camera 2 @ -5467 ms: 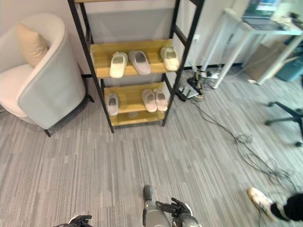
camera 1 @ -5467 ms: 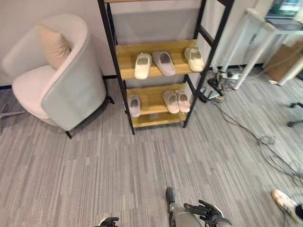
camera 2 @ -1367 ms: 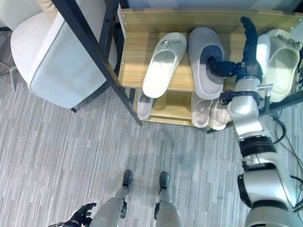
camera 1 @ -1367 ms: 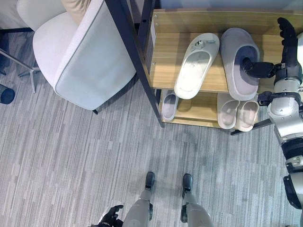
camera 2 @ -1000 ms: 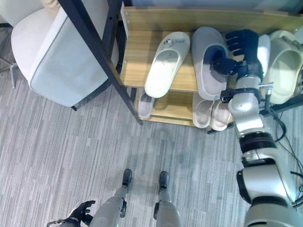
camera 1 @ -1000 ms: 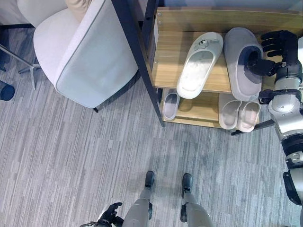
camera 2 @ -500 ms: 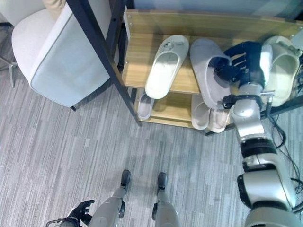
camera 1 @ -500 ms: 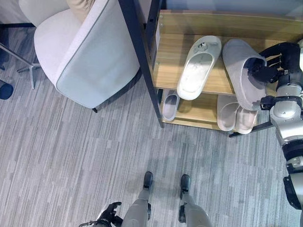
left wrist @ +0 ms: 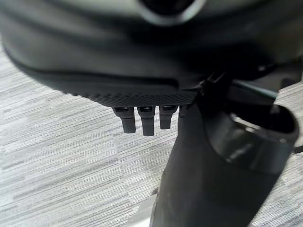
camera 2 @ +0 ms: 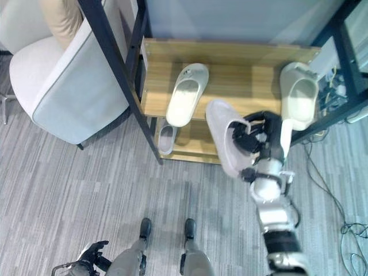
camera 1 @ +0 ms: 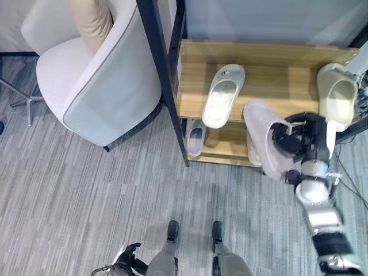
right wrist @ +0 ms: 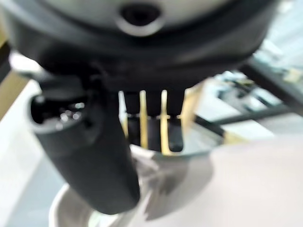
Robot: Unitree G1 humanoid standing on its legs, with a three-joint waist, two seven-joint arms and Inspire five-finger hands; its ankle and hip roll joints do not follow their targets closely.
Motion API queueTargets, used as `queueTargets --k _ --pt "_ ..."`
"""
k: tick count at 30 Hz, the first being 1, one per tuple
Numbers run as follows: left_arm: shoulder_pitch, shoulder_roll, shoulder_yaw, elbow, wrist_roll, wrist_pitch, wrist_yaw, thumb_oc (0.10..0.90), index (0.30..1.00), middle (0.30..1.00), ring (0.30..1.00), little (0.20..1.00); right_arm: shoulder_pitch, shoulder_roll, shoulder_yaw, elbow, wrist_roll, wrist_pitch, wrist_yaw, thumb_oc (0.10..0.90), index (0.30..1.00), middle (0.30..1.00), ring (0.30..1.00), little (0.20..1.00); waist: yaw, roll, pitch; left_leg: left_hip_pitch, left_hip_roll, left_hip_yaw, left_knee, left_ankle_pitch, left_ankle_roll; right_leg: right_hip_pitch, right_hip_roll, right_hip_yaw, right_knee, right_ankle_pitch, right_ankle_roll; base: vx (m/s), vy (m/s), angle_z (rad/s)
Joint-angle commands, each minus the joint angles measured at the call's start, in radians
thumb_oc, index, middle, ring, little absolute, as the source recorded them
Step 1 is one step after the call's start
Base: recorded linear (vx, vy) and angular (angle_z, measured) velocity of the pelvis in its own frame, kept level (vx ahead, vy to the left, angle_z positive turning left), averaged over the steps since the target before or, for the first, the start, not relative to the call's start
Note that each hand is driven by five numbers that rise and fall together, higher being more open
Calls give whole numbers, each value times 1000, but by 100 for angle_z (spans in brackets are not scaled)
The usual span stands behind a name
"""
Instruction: Arrange the slippers neatly on the shoe rack.
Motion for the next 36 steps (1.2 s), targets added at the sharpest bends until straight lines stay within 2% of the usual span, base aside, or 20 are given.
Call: queueTargets --k 1,7,11,13,14,15,16,17,19,20,21,23,24,26,29,31,32,34,35,36 --pt "10 -32 -8 68 3 -9 -9 800 900 900 900 900 78 12 -41 -163 156 -140 79 400 300 300 300 300 -15 -27 -155 75 -42 61 3 -134 37 46 -41 60 6 -108 76 -41 14 -9" --pt "45 -21 16 42 1 -16 -25 800 900 900 900 900 282 63 12 -249 291 -140 250 400 300 300 300 300 -41 -32 -178 125 -14 65 3 -126 24 77 -17 48 69 -151 63 -62 -47 -8" --pt "63 -2 19 34 3 -19 -33 800 900 900 900 900 339 62 37 -248 375 -127 315 400 300 300 300 300 -51 -36 -174 140 10 60 3 -118 11 80 -3 38 106 -178 50 -63 -120 -3" --pt "69 8 22 24 7 -24 -36 800 900 900 900 900 372 47 55 -244 410 -123 362 400 300 300 300 300 -55 -46 -161 133 25 55 49 -124 3 88 3 33 123 -197 41 -62 -95 1" --pt "71 12 28 18 7 -28 -38 800 900 900 900 900 388 43 61 -244 426 -120 379 400 300 300 300 300 -56 -54 -151 119 26 61 101 -138 -5 95 1 31 129 -203 35 -95 -95 5" --pt "60 12 29 -4 -4 -35 -36 800 900 900 900 900 426 38 72 -239 434 -124 402 400 300 300 300 300 -55 -77 -113 50 11 82 259 -139 -25 116 -13 18 138 -206 27 -97 -93 14" --pt "60 12 29 -4 -4 -35 -36 800 900 900 900 900 426 38 72 -238 434 -124 403 400 300 300 300 300 -56 -76 -113 45 11 81 268 -142 -25 115 -13 16 138 -206 27 -91 -65 26" --pt "56 10 29 -16 -13 -40 -27 800 900 900 900 900 420 39 82 -210 435 -123 404 400 300 300 300 300 -55 -85 -98 16 12 114 309 -129 -28 131 -20 8 134 -208 24 -8 6 36" --pt "59 1 35 -15 -17 -38 -24 800 900 900 900 900 426 51 80 -196 436 -116 398 400 300 300 300 300 -47 -87 -97 -30 23 185 288 -125 -11 153 -25 -7 120 -214 25 105 56 42" --pt "83 -7 32 -5 -4 -34 -26 800 900 900 900 900 419 56 90 -192 423 -110 391 400 300 300 300 300 -20 -83 -101 -97 3 205 226 -83 11 170 -14 5 107 -216 28 203 104 41" --pt "96 -7 26 1 1 -34 -27 800 900 900 900 900 402 48 96 -185 411 -110 383 400 300 300 300 300 0 -82 -97 -145 -13 200 200 -65 12 181 -8 16 102 -223 27 163 84 16" --pt "96 -7 26 1 1 -35 -27 800 900 900 900 900 402 48 96 -184 410 -111 383 400 300 300 300 300 1 -85 -99 -144 -15 202 200 -66 13 181 -11 17 102 -226 28 91 82 -43" --pt "150 -6 42 23 5 -35 -42 800 900 900 900 900 365 41 111 -187 386 -107 379 400 300 300 300 300 34 -72 -103 -144 -30 170 112 -48 21 198 6 63 95 -237 37 195 177 -78" --pt "168 -3 55 43 10 -35 -39 800 900 900 900 900 366 42 127 -216 371 -116 388 400 300 300 300 300 31 -65 -113 -132 -38 139 116 -22 36 202 9 72 99 -248 43 225 214 -72" --pt "176 6 70 54 14 -29 -36 800 900 900 900 900 340 62 146 -208 374 -115 383 400 300 300 300 300 27 -79 -128 -116 -54 155 150 -53 62 194 -23 100 155 -261 62 197 226 -52" --pt "136 13 100 45 -30 -22 -21 800 900 900 900 900 313 102 185 -188 392 -102 385 400 300 300 300 300 16 -83 -114 -72 -53 186 160 -87 83 106 -37 108 319 -230 103 163 207 -26" --pt "136 13 101 45 -30 -22 -21 800 900 900 900 900 312 103 185 -188 392 -102 384 400 300 300 300 300 17 -84 -114 -73 -53 188 160 -88 83 103 -37 110 322 -232 103 85 157 -23" --pt "96 28 122 17 -86 -24 0 800 900 900 900 900 307 125 205 -174 395 -93 381 400 300 300 300 300 4 -77 -93 -39 -44 208 162 -109 92 16 -57 69 427 -180 133 48 95 -28" --pt "96 28 122 17 -86 -24 -1 800 900 900 900 900 307 125 205 -174 395 -93 381 400 300 300 300 300 4 -77 -93 -39 -44 208 162 -109 92 16 -57 70 427 -180 133 186 105 -41" --pt "60 31 100 -10 -84 -32 11 800 900 900 900 900 315 138 205 -160 395 -85 372 400 300 300 300 300 -11 -73 -85 4 -51 209 153 -139 97 -14 -91 27 370 -160 121 150 60 -30"
